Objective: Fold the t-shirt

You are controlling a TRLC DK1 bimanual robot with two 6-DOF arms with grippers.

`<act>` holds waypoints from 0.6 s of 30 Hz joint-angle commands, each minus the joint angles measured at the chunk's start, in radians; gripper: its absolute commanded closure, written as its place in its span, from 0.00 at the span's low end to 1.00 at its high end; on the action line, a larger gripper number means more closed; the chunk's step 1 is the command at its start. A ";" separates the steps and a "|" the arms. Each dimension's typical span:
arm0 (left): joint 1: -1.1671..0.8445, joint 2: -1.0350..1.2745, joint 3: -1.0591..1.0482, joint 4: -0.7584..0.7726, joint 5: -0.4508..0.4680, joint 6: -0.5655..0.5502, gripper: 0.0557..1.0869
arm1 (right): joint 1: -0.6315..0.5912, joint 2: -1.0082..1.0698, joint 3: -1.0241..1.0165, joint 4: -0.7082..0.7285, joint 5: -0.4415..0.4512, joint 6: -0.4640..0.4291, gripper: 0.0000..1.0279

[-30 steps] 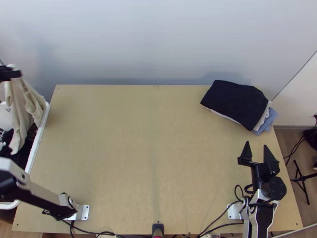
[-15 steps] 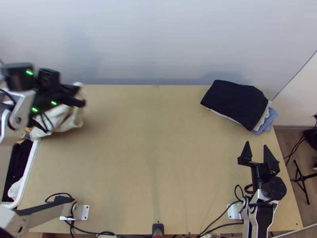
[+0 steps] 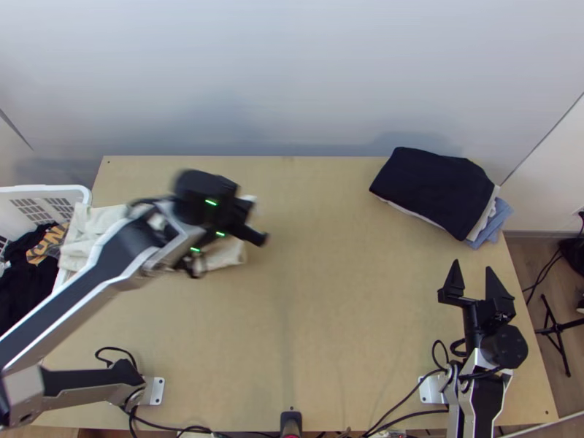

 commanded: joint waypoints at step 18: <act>-0.336 0.463 0.298 0.207 -0.084 -0.180 0.31 | -0.001 0.000 0.000 0.000 0.000 0.000 0.03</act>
